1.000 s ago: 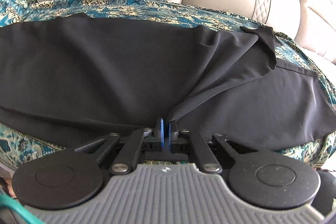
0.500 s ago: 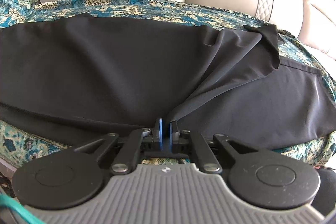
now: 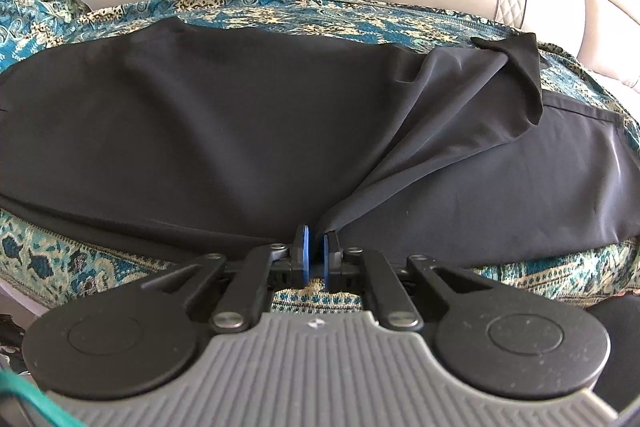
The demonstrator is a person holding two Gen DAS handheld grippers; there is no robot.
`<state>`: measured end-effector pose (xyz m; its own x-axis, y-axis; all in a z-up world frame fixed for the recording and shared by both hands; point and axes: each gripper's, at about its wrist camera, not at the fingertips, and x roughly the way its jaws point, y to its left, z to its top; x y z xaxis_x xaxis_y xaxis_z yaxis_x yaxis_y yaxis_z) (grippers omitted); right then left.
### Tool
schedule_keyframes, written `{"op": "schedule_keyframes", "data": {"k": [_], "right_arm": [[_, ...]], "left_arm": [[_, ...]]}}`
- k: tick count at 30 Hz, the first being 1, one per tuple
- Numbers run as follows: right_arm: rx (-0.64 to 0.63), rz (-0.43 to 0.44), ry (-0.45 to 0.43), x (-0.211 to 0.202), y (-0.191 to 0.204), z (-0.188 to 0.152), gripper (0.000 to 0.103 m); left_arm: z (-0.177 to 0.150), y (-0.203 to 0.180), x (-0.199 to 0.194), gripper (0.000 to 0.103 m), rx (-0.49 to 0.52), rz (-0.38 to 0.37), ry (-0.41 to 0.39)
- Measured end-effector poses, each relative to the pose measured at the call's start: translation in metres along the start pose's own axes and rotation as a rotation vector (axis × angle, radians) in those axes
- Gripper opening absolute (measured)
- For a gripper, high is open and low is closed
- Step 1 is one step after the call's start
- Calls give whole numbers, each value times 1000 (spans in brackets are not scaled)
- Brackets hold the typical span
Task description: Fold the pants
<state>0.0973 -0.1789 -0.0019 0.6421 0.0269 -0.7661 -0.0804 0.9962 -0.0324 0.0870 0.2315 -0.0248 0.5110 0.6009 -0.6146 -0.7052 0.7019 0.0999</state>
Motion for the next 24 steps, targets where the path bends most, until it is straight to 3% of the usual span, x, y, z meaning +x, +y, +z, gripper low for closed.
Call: {"op": "schedule_keyframes", "data": {"k": [1, 2, 6, 8, 14, 16, 20, 24], "right_arm": [[-3, 2, -1, -1, 0, -1, 30], [-6, 2, -2, -2, -1, -1, 35], [-18, 21, 1, -6, -5, -2, 43], [-13, 35, 5, -9, -8, -1, 48], [23, 27, -34, -22, -28, 9, 58], [45, -10, -72, -24, -42, 19, 59], [66, -138, -149, -12, -80, 55, 62], [32, -255, -123, 35, -127, 116, 63]], "left_arm": [[1, 1, -3, 30, -9, -5, 0], [2, 3, -7, 34, -18, -8, -4], [6, -1, -37, 36, 20, 3, -96], [6, -8, -54, 36, 52, -33, -132], [-17, -48, -96, 34, 182, -324, -131], [-31, -66, -101, 31, 239, -390, -120], [-55, -95, -97, 27, 319, -438, -47], [-67, -108, -89, 26, 353, -403, 24]]}}
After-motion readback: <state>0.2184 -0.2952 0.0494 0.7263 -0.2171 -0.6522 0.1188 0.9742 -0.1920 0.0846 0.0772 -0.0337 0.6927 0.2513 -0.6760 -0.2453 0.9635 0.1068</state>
